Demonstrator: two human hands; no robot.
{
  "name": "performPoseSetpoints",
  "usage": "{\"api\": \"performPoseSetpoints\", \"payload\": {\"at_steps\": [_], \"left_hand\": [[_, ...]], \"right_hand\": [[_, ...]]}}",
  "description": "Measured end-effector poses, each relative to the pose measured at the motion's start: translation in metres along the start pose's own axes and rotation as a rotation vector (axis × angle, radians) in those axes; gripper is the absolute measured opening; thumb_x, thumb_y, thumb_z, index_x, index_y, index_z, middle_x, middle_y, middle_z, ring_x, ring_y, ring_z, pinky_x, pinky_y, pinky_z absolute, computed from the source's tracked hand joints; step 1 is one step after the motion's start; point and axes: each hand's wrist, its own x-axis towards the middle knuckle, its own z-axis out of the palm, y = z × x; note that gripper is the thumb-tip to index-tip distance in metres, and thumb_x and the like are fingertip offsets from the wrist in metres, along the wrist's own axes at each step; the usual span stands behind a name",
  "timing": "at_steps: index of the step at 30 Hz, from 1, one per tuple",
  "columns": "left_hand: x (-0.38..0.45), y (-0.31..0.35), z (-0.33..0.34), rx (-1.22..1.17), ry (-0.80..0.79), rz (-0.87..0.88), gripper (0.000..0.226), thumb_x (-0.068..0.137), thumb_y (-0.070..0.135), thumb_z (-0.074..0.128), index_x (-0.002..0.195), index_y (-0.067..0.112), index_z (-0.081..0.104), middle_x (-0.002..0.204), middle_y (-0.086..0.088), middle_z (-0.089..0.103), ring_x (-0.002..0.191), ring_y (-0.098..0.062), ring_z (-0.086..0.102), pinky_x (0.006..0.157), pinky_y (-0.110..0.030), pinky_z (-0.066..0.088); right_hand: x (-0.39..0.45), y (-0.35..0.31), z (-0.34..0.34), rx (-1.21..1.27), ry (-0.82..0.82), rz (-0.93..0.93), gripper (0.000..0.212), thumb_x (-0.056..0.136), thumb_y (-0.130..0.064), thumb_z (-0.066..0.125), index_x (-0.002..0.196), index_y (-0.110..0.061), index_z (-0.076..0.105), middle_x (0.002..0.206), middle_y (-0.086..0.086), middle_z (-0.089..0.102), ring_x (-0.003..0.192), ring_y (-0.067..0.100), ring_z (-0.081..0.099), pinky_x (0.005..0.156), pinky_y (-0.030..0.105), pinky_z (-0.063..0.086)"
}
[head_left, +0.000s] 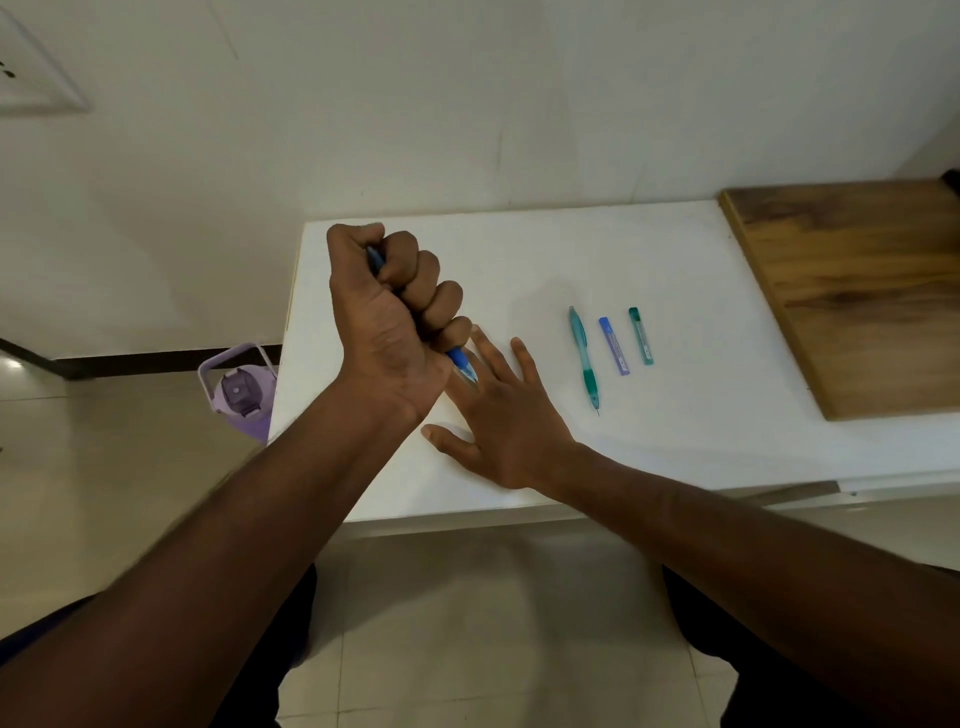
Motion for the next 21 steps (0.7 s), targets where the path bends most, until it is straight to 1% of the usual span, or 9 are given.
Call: {"api": "performPoseSetpoints", "payload": {"at_steps": [4,8,11,13,15,18,21], "left_hand": [[0.0010,0.0009,0.0003,-0.054,-0.015,-0.029,0.064,0.106,0.047,0.032,0.046,0.025,0.029,0.043,0.010,0.022,0.042,-0.009,0.011,0.044,-0.020,0.014],[0.0013,0.0007,-0.0007,-0.025,-0.008,-0.025,0.062,0.105,0.041,0.028,0.045,0.025,0.029,0.043,0.010,0.019,0.038,-0.007,0.015,0.044,-0.019,0.016],[0.0010,0.0012,-0.0002,-0.081,-0.035,-0.056,0.059,0.106,0.047,0.029,0.052,0.025,0.020,0.051,0.008,0.011,0.045,-0.011,0.007,0.044,-0.020,0.013],[0.0013,0.0014,-0.0004,-0.073,-0.034,-0.050,0.053,0.105,0.043,0.027,0.056,0.025,0.016,0.054,0.007,0.009,0.047,-0.012,0.006,0.044,-0.019,0.014],[0.0017,0.0019,-0.0003,-0.062,-0.031,-0.039,0.055,0.104,0.040,0.026,0.052,0.025,0.019,0.052,0.007,0.010,0.047,-0.012,0.006,0.043,-0.018,0.015],[0.0019,0.0022,-0.0005,-0.094,-0.031,-0.044,0.065,0.106,0.046,0.029,0.045,0.025,0.029,0.049,0.008,0.013,0.046,-0.012,0.007,0.044,-0.019,0.013],[0.0017,0.0029,-0.0008,-0.053,-0.035,-0.029,0.059,0.104,0.040,0.025,0.047,0.026,0.023,0.048,0.009,0.012,0.047,-0.013,0.005,0.044,-0.018,0.015]], "right_hand": [[0.0001,-0.0001,0.0012,0.003,0.002,0.004,0.083,0.098,-0.080,0.028,0.163,-0.029,0.029,0.174,0.003,0.026,0.162,0.033,0.018,0.125,0.067,0.017],[0.0002,0.0002,0.0018,0.002,0.005,-0.001,0.083,0.098,-0.080,0.028,0.164,-0.029,0.029,0.174,0.003,0.026,0.162,0.033,0.018,0.125,0.067,0.018],[0.0000,0.0006,0.0018,0.013,0.012,-0.005,0.082,0.099,-0.079,0.028,0.163,-0.029,0.028,0.173,0.004,0.027,0.162,0.033,0.019,0.125,0.067,0.017],[0.0001,0.0004,0.0014,0.009,0.007,-0.002,0.082,0.099,-0.079,0.028,0.163,-0.028,0.029,0.173,0.004,0.028,0.162,0.033,0.020,0.125,0.067,0.018],[0.0001,0.0002,0.0009,0.005,0.000,-0.003,0.083,0.099,-0.079,0.028,0.164,-0.028,0.028,0.174,0.004,0.027,0.162,0.033,0.019,0.125,0.067,0.018],[-0.0005,0.0009,0.0003,0.006,-0.001,-0.010,0.083,0.099,-0.079,0.028,0.165,-0.028,0.024,0.175,0.004,0.023,0.163,0.033,0.015,0.125,0.067,0.016],[-0.0007,0.0004,-0.0005,0.004,-0.013,-0.011,0.082,0.099,-0.079,0.028,0.164,-0.030,0.024,0.175,0.005,0.022,0.163,0.033,0.014,0.125,0.068,0.016]]}}
